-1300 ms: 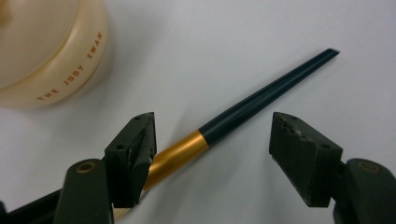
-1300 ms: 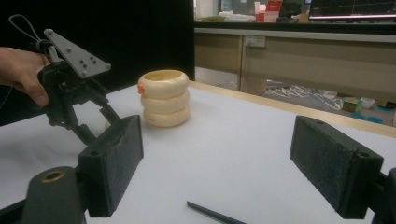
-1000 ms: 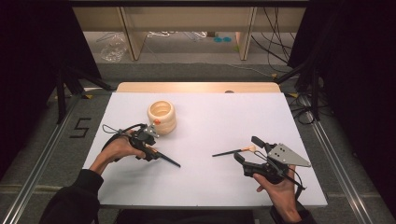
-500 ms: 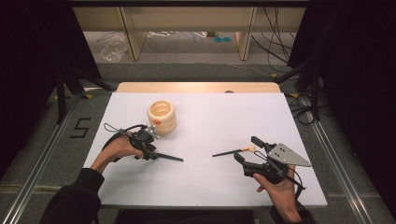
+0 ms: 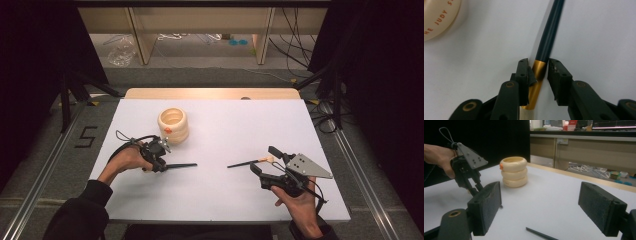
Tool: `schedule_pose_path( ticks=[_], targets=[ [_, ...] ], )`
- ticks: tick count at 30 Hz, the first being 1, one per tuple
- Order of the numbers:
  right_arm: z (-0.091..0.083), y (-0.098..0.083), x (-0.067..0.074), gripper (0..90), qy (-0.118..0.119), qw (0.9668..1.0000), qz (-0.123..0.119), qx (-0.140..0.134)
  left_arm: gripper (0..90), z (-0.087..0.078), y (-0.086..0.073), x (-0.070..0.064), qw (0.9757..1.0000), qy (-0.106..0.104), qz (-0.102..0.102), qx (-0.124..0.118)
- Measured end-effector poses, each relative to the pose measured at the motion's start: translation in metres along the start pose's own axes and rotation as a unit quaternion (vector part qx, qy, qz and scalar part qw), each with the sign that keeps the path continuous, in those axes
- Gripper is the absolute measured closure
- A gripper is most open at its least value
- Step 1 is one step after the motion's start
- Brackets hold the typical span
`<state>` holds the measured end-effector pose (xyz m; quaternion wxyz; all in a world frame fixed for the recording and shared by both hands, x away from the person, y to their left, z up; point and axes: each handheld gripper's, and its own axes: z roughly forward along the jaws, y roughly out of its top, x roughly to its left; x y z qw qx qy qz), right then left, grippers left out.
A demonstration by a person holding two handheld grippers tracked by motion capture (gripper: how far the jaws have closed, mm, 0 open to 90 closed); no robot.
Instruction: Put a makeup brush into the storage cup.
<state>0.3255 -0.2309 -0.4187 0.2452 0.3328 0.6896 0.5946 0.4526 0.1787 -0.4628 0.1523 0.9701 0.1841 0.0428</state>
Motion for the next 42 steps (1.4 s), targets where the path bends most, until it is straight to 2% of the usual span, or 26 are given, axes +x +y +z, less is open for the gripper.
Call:
schedule_pose_path(
  ticks=[9,11,12,16,22,26,34,37,39,41,42],
  targets=[
    [0.0,0.0,0.0,20.0,-0.004,1.0,-0.003,0.002,77.1,0.001,0.001,-0.001,1.0,-0.007,-0.005,0.001],
    [0.0,0.0,0.0,20.0,0.0,1.0,-0.002,0.0,77.5,0.0,0.002,-0.001,0.9999,-0.007,0.002,0.01],
    [0.0,0.0,0.0,20.0,-0.002,1.0,-0.003,0.003,77.7,-0.001,0.003,0.0,0.9998,-0.006,0.011,0.018],
    [0.0,0.0,0.0,20.1,-0.001,1.0,-0.003,0.003,77.9,0.0,0.007,-0.002,0.9993,-0.001,0.018,0.031],
    [0.0,0.0,0.0,20.3,-0.003,1.0,-0.003,0.002,78.2,0.0,0.008,-0.003,0.9993,0.004,0.021,0.032],
    [-0.001,0.0,0.0,20.5,-0.003,1.0,-0.005,0.003,78.3,-0.002,0.009,-0.005,0.9987,0.003,0.028,0.043],
    [0.0,0.0,0.0,20.6,-0.003,1.0,-0.006,0.003,78.4,-0.012,0.01,-0.008,0.9989,0.016,0.031,0.031],
    [0.0,0.0,0.001,20.7,-0.001,1.0,-0.006,0.001,78.4,-0.014,0.012,-0.01,0.9987,0.018,0.036,0.03],
    [-0.001,0.001,0.001,20.8,0.001,0.9999,-0.007,0.014,78.4,-0.016,0.013,-0.012,0.9985,0.019,0.044,0.027],
    [0.001,0.0,0.001,20.7,0.008,0.9999,-0.009,0.009,78.4,-0.02,0.015,-0.016,0.9982,0.021,0.05,0.025],
    [0.001,0.0,0.001,20.8,0.008,0.9998,-0.012,0.017,78.4,-0.021,0.016,-0.018,0.9981,0.021,0.053,0.024]
  ],
)
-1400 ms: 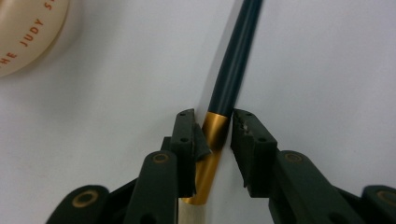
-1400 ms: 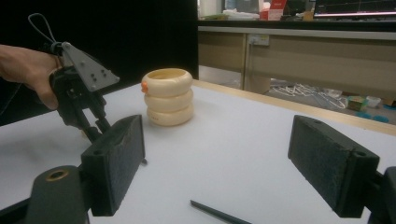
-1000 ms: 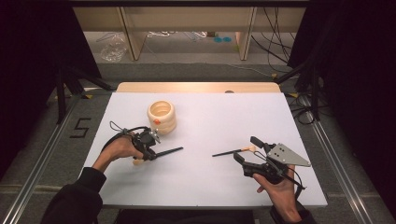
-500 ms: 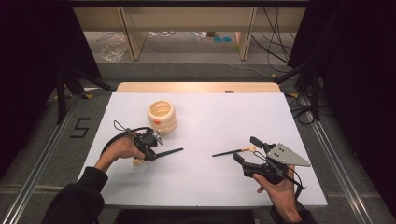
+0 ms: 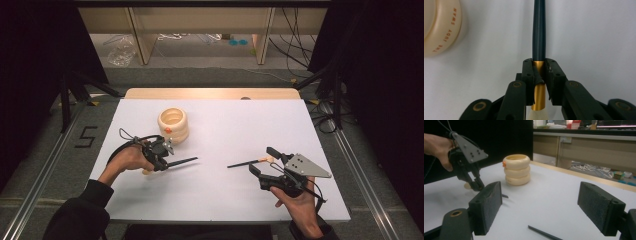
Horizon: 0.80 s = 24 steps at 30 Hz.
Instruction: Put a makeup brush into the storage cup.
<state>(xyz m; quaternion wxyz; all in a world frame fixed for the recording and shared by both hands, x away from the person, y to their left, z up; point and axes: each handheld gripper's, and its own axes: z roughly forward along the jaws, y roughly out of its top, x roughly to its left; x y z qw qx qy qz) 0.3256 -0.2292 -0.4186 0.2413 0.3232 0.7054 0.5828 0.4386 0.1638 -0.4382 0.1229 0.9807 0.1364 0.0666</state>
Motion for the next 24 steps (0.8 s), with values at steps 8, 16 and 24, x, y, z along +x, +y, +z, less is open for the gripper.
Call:
schedule_pose_path(
  ticks=[8,16,24],
  targets=[
    [0.009,-0.001,0.005,20.5,0.044,0.9971,-0.041,0.046,78.4,-0.01,0.007,-0.015,0.9997,0.003,0.023,-0.008],
    [0.019,0.01,0.015,20.5,0.089,0.9817,-0.127,0.111,78.3,-0.014,0.019,-0.032,0.9985,0.004,0.053,-0.014],
    [0.035,0.016,0.025,22.3,0.129,0.963,-0.166,0.169,78.3,-0.019,0.029,-0.048,0.9969,0.0,0.075,-0.022]
  ],
)
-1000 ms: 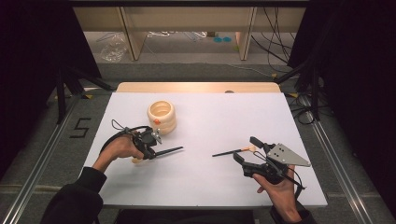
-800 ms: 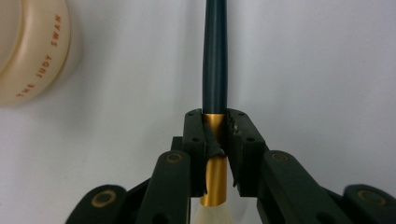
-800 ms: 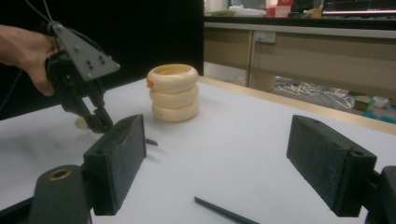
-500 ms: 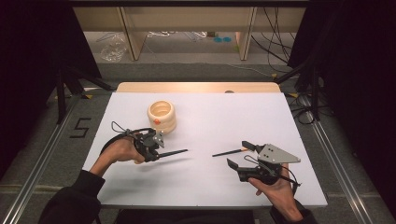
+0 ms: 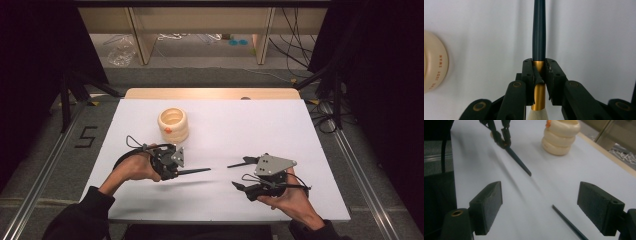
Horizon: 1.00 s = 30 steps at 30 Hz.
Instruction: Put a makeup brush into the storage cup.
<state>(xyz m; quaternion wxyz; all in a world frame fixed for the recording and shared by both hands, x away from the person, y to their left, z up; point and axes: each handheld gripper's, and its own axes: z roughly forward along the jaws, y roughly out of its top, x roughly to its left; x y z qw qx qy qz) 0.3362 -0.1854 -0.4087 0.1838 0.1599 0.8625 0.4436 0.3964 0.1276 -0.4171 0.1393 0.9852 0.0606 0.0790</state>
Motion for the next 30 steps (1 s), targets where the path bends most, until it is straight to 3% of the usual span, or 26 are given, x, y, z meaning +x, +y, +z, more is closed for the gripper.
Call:
schedule_pose_path(
  ticks=[1,2,3,10,21,30],
  targets=[
    [0.006,0.004,0.001,24.8,0.013,0.9997,-0.011,0.019,78.3,0.0,0.002,-0.002,1.0,0.0,0.005,0.001],
    [0.006,0.004,0.001,24.8,0.013,0.9997,-0.011,0.019,78.3,0.0,0.003,-0.004,1.0,0.002,0.007,0.0],
    [0.012,0.007,0.003,28.5,0.033,0.9984,-0.024,0.038,78.4,0.0,0.005,-0.005,0.9999,0.001,0.012,0.001],
    [0.03,0.019,0.008,35.4,0.066,0.9934,-0.055,0.076,78.4,0.0,0.015,-0.018,0.9995,0.001,0.032,0.001],
    [0.057,0.03,0.007,39.5,0.097,0.9874,-0.073,0.101,78.3,0.0,0.023,-0.025,0.9989,-0.001,0.048,0.002],
    [0.068,0.035,0.012,40.0,0.106,0.9847,-0.085,0.109,78.3,0.0,0.028,-0.031,0.9986,-0.006,0.052,-0.005]
  ],
)
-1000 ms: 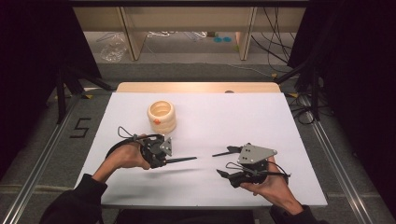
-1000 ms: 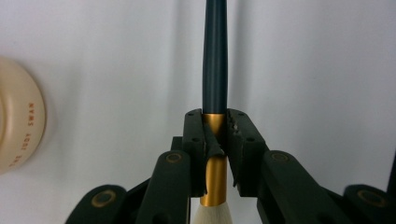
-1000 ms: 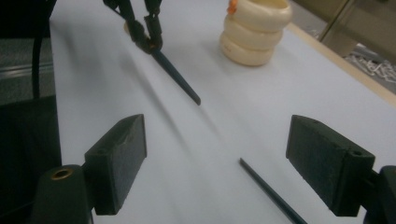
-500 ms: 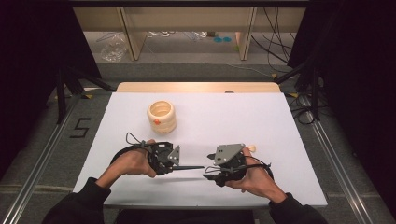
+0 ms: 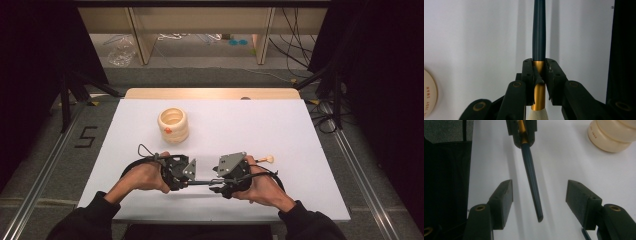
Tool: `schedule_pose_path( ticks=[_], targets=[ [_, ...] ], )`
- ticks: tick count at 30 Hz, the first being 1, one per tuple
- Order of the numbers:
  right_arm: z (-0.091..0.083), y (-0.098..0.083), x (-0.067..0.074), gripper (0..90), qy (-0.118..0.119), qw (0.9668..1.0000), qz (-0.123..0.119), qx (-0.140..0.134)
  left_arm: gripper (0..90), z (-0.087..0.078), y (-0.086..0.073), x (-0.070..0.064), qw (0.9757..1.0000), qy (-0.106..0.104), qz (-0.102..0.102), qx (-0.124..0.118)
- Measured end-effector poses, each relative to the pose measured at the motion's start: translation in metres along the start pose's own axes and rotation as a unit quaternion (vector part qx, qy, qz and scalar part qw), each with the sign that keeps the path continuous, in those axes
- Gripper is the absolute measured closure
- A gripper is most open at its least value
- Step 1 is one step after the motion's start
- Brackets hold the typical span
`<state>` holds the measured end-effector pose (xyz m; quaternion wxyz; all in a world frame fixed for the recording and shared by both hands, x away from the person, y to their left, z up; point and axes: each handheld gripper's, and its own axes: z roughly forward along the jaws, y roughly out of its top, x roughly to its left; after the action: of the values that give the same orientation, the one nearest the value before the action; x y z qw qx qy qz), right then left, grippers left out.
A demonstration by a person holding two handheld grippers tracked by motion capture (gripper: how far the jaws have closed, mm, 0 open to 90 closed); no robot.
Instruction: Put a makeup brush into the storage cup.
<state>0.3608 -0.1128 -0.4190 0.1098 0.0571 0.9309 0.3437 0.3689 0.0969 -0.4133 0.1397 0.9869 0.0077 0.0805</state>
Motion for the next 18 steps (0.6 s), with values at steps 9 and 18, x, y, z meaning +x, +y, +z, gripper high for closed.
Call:
schedule_pose_path(
  ticks=[9,18],
  targets=[
    [0.007,0.002,-0.002,44.5,0.02,0.9998,-0.005,0.003,78.3,-0.001,0.004,-0.004,1.0,-0.004,0.006,-0.004],
    [0.014,0.005,-0.004,48.8,0.037,0.9993,0.002,-0.001,78.3,-0.003,0.007,-0.005,0.9999,0.002,0.008,-0.008]
  ],
)
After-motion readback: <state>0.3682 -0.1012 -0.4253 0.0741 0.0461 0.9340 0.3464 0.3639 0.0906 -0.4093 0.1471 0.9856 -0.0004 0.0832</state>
